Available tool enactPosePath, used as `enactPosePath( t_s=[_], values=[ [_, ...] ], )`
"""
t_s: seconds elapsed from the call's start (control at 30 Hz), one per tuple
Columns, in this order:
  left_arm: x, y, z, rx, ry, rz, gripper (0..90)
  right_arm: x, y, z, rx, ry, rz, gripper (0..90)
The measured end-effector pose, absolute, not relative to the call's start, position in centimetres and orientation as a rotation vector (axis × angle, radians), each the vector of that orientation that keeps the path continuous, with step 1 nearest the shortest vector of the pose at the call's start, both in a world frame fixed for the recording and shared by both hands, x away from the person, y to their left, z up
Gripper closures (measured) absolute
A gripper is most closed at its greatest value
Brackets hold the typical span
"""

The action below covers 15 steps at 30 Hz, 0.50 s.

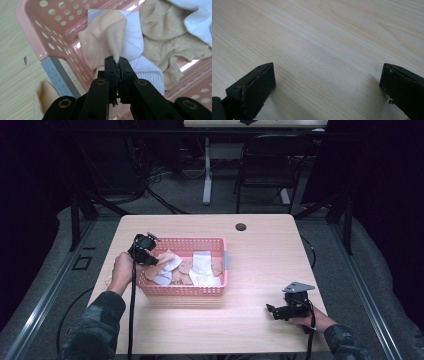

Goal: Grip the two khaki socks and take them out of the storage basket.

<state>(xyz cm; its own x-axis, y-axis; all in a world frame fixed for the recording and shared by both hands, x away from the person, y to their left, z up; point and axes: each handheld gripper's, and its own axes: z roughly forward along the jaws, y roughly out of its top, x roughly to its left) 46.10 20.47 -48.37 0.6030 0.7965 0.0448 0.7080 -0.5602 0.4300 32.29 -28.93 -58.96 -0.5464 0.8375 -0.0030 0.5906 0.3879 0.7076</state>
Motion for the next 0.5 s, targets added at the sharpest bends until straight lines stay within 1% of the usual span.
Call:
enactPosePath(
  t_s=[0.13, 0.5],
  values=[
    [45.9, 20.8, -47.0, 2.429, 1.205, 0.341, 87.0, 32.3, -28.9, -59.0, 1.239, 2.291, 0.950, 0.0],
    [45.3, 20.8, -44.8, 2.410, 1.177, 0.356, 87.1, 32.3, -28.9, -59.0, 1.235, 2.295, 0.954, 0.0]
  ],
)
